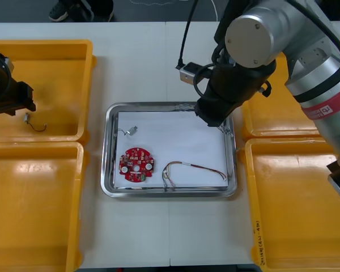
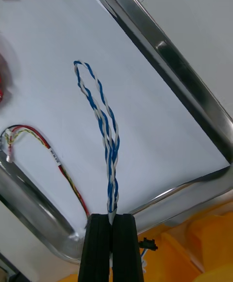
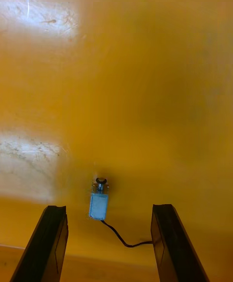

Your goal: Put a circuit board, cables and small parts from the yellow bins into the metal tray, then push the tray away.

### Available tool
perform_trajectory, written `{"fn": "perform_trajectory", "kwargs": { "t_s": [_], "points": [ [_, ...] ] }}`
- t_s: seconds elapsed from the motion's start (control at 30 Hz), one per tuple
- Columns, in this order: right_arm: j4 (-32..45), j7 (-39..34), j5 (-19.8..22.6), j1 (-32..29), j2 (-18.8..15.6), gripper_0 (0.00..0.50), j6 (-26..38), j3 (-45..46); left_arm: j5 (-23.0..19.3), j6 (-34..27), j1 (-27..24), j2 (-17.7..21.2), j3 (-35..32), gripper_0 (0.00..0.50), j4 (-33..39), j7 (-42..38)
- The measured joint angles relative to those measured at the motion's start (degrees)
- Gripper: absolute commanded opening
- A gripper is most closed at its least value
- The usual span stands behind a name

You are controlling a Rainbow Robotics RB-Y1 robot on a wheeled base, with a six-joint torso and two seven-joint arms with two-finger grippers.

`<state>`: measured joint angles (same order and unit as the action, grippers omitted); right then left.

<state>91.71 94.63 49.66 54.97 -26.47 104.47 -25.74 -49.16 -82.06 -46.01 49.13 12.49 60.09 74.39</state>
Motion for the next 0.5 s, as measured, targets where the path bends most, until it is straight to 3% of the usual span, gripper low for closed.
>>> {"fn": "perform_trajectory", "kwargs": {
  "t_s": [0.13, 0.33, 0.5],
  "points": [
    [0.0, 9.1, -3.1, 0.0, 0.6, 0.0, -1.7, -2.7, -0.8, 1.5, 0.0, 0.0, 0.5, 0.5, -3.1, 3.3],
    [-1.4, 10.6, -4.4, 0.0, 1.9, 0.0, -4.3, -5.4, -1.7, 2.1, 0.0, 0.0, 0.5, 0.5, -4.6, 14.2],
    [-3.0, 14.0, -5.7, 0.1, 3.4, 0.0, -5.5, -6.3, -1.8, 2.2, 0.0, 0.0, 0.5, 0.5, -4.6, 14.4]
  ]
}}
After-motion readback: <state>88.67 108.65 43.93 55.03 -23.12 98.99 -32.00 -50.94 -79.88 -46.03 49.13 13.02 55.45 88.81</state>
